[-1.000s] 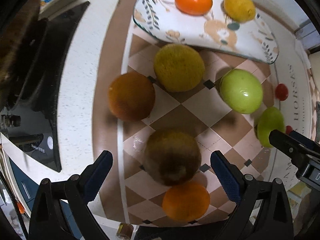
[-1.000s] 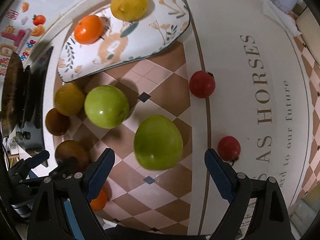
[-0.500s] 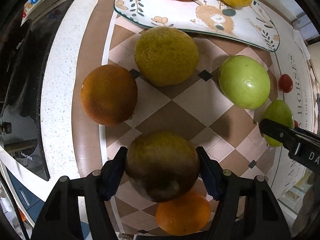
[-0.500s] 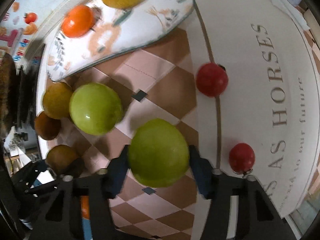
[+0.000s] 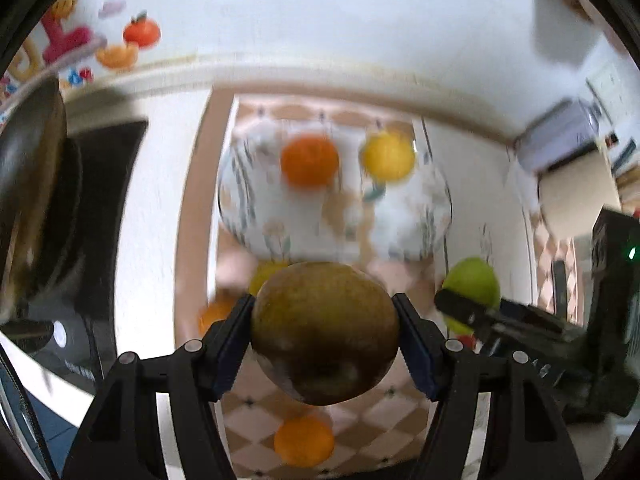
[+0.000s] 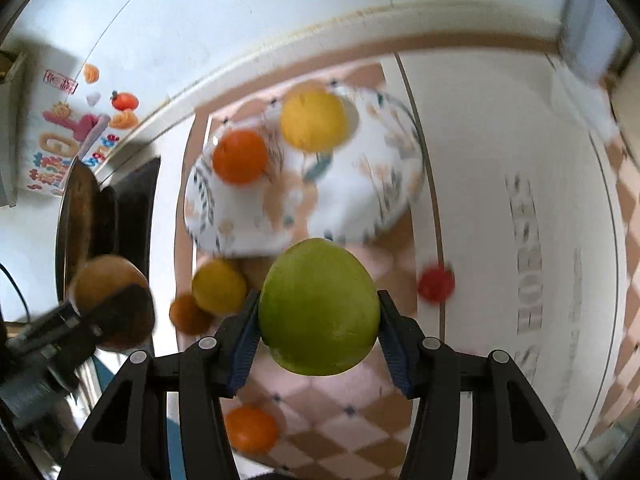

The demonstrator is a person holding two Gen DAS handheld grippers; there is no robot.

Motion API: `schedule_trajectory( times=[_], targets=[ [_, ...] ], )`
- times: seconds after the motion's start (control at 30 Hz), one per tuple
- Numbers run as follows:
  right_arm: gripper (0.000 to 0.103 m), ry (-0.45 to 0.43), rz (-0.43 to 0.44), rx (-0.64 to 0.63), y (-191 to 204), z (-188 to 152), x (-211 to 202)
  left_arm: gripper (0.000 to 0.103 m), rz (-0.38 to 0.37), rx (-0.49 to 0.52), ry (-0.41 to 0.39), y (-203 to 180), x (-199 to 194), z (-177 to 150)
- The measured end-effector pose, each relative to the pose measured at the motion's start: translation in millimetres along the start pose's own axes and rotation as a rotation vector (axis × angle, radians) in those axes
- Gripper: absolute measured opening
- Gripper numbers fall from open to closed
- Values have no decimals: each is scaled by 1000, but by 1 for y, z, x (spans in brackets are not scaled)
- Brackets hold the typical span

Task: Organize fruits
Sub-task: 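Place pear and green apple on the plate and open both tools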

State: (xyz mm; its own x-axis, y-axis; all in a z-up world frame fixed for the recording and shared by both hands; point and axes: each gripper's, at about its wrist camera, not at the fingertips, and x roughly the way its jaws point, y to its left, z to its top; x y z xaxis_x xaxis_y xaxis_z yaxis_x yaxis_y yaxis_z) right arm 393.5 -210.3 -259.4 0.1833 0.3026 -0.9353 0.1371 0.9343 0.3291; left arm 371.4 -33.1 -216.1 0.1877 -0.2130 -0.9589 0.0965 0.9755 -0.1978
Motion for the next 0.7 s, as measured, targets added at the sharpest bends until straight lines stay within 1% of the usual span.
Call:
schedule_trajectory(
  times=[0.1,0.17,0.27,0.33,0.4,0.53,0.7],
  targets=[
    [57,27,-12,-18,14,21,22,66,36,-16,0,14,10,32],
    [57,47,-19,-32,17,27,35,66,70,-25,29,21,26,57],
    [57,82,-25,-48,24,39,62,66,122,-40,80,35,54,78],
    [57,101,-21,-47,27,42,78,66,135,-55,111,42,72,91],
    [57,122,-20,-46,31,46,89,66,141,-73,139,48,90,99],
    [57,145,-31,-43,32,49,106,66,145,-83,188,56,108,107],
    [58,165,-23,-41,36,51,117,67,157,-84,192,60,109,111]
  ],
)
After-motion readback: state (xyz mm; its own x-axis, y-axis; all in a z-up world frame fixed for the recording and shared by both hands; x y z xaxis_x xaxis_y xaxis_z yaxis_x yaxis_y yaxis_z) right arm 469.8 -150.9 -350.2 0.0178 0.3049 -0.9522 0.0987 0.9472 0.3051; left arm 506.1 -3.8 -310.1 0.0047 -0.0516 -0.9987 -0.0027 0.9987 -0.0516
